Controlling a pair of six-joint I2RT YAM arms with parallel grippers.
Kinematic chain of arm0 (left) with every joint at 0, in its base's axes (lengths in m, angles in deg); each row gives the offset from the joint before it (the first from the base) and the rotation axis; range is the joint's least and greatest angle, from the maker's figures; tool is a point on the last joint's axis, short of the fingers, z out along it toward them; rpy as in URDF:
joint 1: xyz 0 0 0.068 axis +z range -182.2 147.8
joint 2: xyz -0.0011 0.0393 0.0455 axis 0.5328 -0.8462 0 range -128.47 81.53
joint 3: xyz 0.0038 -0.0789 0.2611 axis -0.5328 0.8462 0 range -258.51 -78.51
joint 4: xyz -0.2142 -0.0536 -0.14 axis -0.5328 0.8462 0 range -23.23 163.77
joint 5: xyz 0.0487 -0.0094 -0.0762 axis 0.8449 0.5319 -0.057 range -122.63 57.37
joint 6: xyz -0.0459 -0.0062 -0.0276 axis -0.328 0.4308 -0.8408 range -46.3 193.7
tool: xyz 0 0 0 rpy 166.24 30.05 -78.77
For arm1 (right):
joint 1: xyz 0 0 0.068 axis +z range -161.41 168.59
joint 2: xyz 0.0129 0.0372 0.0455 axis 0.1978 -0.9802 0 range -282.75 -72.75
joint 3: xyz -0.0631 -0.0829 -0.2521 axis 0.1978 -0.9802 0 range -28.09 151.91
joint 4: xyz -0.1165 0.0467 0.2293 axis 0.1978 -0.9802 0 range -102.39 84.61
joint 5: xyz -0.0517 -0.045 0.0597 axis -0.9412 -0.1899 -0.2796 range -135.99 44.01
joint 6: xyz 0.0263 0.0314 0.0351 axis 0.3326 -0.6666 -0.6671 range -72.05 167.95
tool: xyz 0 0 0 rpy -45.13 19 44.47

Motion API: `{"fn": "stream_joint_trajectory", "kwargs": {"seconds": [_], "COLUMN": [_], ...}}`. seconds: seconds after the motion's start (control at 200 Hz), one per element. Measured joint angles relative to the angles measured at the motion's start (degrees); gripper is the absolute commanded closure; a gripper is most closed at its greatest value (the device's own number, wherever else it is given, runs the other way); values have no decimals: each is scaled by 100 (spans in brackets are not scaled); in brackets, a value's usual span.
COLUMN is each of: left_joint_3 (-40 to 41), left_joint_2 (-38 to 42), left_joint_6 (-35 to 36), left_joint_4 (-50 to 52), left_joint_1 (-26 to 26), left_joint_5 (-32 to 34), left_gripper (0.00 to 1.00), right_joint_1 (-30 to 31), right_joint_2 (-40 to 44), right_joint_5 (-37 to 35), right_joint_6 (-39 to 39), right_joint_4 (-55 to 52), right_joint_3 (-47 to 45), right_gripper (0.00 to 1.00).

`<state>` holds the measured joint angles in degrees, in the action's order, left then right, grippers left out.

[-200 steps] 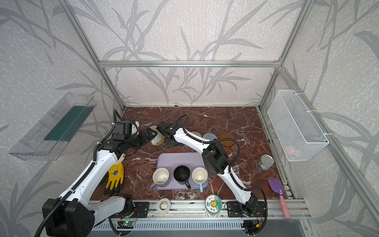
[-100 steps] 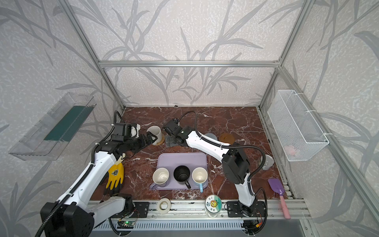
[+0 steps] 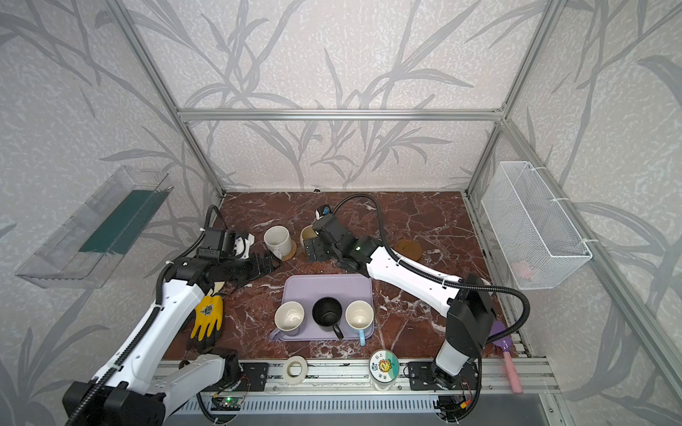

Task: Place cups on coasters
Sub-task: Place the cup on the coaster.

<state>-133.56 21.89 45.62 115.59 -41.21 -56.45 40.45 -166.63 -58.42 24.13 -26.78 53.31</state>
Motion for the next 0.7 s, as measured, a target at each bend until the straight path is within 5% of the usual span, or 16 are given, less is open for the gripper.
{"fn": "stream_joint_trajectory", "kwargs": {"seconds": [0.7], "left_joint_3": [693], "left_joint_2": [328], "left_joint_6": [-396], "left_joint_4": [861], "left_joint_1": [-2662], "left_joint_5": [1246], "left_gripper": [1], "right_joint_1": [-7], "right_joint_2": [544], "right_joint_5": [758], "right_joint_6": [407], "right_joint_4": [55], "right_joint_3": [-1189], "right_gripper": [1]}}
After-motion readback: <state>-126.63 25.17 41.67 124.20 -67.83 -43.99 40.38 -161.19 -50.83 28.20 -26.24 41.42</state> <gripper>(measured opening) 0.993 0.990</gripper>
